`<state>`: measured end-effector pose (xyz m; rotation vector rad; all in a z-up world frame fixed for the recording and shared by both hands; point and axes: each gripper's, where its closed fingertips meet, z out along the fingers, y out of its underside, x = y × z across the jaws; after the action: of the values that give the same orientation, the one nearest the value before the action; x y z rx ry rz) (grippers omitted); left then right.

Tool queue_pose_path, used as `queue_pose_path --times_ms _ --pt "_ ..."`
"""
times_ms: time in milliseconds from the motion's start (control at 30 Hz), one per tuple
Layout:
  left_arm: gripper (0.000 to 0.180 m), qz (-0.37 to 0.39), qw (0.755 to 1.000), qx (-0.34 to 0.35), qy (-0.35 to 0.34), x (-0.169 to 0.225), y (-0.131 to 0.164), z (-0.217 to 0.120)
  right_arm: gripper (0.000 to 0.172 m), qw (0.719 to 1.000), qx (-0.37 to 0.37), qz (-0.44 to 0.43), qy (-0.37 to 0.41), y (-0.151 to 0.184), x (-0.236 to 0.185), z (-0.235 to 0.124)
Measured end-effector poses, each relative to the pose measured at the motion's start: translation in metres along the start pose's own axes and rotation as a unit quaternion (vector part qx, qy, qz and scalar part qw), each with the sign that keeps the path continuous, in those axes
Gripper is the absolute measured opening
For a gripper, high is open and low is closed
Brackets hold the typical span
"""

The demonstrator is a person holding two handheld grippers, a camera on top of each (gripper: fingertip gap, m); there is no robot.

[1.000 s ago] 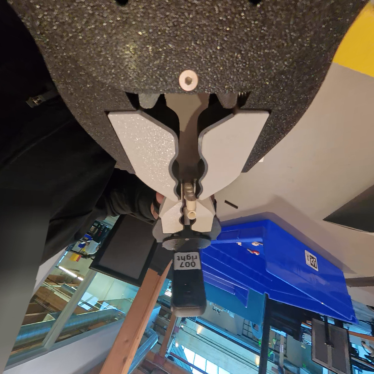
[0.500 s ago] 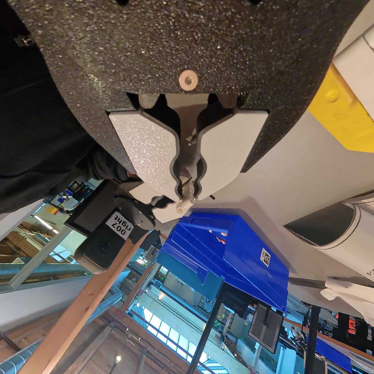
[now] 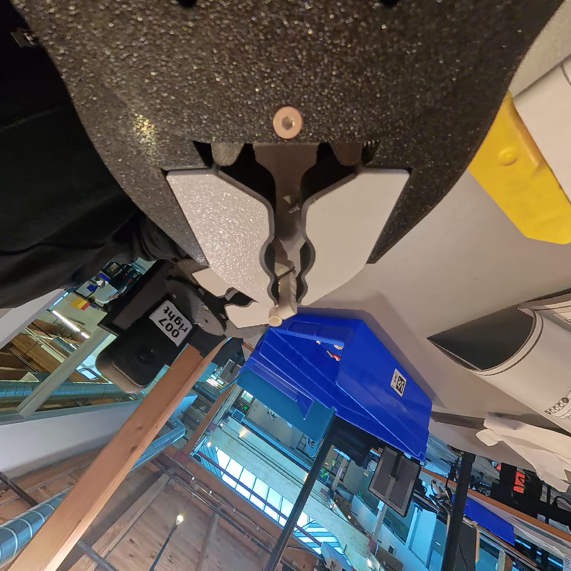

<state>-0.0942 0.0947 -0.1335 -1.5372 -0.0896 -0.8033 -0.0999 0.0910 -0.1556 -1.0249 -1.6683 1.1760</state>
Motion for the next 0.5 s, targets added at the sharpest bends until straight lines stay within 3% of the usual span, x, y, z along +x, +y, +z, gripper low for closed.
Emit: queue_pose_path --times_ms 300,500 --pt "0.010 0.005 1.000 -0.002 -0.002 -0.0011 0.0002 -0.0020 0.008 0.999 -0.002 0.019 -0.026 0.0024 -0.0020 -0.0011" --pt "0.011 -0.002 1.000 0.005 -0.003 -0.0018 -0.0028 -0.0039 0.020 0.995 0.012 0.073 -0.067 -0.0002 -0.0007 -0.0062"
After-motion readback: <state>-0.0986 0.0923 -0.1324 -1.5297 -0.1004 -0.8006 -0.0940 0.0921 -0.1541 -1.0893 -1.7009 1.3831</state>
